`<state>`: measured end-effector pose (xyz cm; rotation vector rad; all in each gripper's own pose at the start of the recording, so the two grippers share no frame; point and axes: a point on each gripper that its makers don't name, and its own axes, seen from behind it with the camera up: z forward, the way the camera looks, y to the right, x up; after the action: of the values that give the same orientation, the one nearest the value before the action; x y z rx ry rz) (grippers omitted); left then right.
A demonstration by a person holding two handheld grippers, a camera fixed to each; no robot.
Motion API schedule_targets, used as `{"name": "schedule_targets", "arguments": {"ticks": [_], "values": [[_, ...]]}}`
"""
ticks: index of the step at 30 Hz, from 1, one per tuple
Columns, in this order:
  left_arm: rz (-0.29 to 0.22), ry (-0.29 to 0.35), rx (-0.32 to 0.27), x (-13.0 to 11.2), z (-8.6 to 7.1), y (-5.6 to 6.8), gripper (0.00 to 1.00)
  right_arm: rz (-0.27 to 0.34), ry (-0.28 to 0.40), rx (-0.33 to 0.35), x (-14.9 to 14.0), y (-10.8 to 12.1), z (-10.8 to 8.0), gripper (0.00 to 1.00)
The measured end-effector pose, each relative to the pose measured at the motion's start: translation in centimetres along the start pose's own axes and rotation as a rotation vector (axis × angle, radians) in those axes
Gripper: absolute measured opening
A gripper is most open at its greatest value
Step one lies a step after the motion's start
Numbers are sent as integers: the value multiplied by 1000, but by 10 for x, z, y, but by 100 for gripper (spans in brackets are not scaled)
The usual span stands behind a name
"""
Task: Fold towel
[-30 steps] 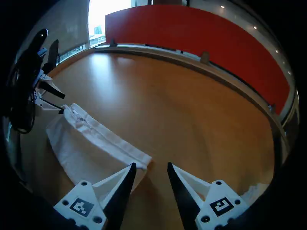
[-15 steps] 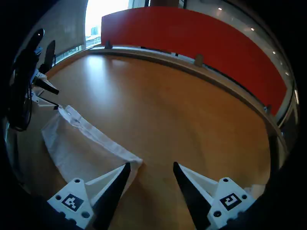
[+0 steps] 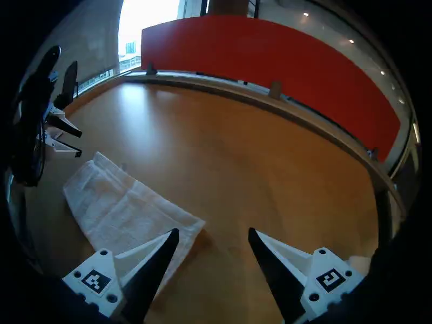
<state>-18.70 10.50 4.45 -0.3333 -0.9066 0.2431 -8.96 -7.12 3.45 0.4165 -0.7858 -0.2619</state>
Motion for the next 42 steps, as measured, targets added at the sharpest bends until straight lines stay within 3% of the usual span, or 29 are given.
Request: {"name": "schedule_targets", "arguments": {"ticks": [12,24,30,42], "values": [[-16,-1,-8,-27,-28,15,96,0,9,15,-18,-20,-30,100],[-64,-5,-20,-59,-50,35,96,18,13,10,-39,-35,-59,100],[-76,0,-14,-65,-55,37,96,26,12,5,-44,-33,-65,100],[-113,26,25,-76,-71,31,96,-1,14,58,-45,-42,-65,100]]}}
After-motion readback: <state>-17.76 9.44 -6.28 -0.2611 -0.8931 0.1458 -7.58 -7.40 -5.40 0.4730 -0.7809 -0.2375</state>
